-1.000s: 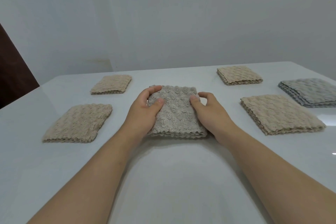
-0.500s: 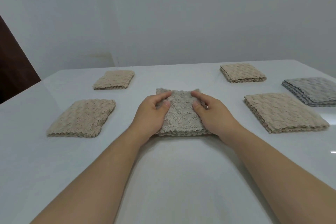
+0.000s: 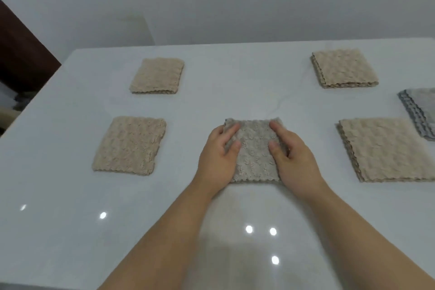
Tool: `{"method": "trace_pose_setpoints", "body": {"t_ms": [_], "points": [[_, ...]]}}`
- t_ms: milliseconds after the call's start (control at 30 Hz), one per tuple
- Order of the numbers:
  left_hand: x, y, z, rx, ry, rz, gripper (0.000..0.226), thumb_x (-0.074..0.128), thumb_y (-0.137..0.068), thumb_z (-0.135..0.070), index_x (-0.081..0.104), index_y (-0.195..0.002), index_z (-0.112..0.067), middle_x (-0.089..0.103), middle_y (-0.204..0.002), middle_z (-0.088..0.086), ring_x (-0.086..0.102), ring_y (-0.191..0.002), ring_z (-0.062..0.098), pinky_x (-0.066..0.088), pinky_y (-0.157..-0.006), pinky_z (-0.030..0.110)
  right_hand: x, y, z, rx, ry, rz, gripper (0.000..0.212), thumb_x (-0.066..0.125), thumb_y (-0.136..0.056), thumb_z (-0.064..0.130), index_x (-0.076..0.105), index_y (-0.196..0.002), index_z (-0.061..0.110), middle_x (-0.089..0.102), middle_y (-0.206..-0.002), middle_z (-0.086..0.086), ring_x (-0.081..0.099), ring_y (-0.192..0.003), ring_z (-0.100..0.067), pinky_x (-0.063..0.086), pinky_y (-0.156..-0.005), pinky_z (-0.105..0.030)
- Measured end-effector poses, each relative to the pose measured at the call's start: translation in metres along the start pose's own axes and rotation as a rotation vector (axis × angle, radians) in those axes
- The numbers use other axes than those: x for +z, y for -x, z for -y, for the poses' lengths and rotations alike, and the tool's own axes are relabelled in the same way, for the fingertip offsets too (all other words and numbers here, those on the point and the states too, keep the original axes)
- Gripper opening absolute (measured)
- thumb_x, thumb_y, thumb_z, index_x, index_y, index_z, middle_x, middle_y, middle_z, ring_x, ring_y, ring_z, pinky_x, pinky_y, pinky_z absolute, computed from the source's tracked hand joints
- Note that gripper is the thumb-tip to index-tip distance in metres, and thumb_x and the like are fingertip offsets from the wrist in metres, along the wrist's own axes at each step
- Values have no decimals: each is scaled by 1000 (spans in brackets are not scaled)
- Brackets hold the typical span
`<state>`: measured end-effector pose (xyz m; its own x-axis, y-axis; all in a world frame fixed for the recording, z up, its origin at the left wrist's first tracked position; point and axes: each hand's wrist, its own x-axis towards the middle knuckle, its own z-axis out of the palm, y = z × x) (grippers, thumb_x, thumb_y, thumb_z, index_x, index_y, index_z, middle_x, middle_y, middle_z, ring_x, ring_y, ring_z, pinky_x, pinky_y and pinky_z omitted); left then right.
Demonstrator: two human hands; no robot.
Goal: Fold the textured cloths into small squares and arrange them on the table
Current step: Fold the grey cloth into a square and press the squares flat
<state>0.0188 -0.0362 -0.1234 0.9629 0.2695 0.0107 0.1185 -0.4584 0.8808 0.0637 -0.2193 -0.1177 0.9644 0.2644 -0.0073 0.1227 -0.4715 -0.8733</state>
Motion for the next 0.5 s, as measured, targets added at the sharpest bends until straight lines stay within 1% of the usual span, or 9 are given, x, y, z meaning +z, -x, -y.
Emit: {"method": "trace_pose_setpoints", "body": {"t_ms": [67,133,233,300,367,433,500], "points": [[-11,4,-14,-88,-31,41,41,53,-105,-26,53,-146,-28,44,-149,-7,42,-135,1,29,-116,15,-3,2,15,57,57,66,46,51,-105,25,45,-151,26,54,-141,5,47,-129,-5,30,-102,-11],[-31,14,-33,-169,-95,110,43,50,-107,-26,50,-149,-25,40,-152,-2,40,-139,9,28,-117,21,-5,12,41,97,140,131,47,49,-106,23,42,-153,22,55,-139,-2,49,-127,-13,31,-100,-16],[-78,37,-61,-195,-205,166,44,46,-108,-25,46,-152,-25,38,-154,2,41,-140,13,30,-118,24,0,31,95,101,192,180,48,45,-107,23,39,-154,22,55,-136,-4,49,-118,-9,32,-95,-16],[-118,44,-71,-203,-238,147,44,46,-108,-25,46,-152,-24,39,-153,3,43,-138,15,32,-116,25,12,33,129,73,193,210,48,45,-107,22,39,-155,21,54,-138,-5,49,-120,-11,33,-96,-17],[-158,49,-73,-217,-264,115,44,46,-108,-26,47,-152,-24,38,-153,4,46,-137,17,35,-117,29,34,29,160,39,201,243,49,44,-107,22,38,-155,22,54,-135,-6,51,-119,-14,34,-91,-17],[-200,47,-65,-217,-283,74,45,46,-108,-28,46,-153,-25,34,-158,6,43,-142,18,33,-120,34,64,20,188,-6,184,265,50,44,-107,22,37,-156,21,54,-131,-6,50,-111,-11,32,-87,-15],[-245,38,-45,-194,-333,31,45,46,-108,-29,46,-153,-26,34,-158,3,44,-140,15,34,-118,32,105,6,213,-48,166,287,50,43,-107,23,35,-157,22,53,-129,-4,45,-104,-5,31,-84,-13]]}}
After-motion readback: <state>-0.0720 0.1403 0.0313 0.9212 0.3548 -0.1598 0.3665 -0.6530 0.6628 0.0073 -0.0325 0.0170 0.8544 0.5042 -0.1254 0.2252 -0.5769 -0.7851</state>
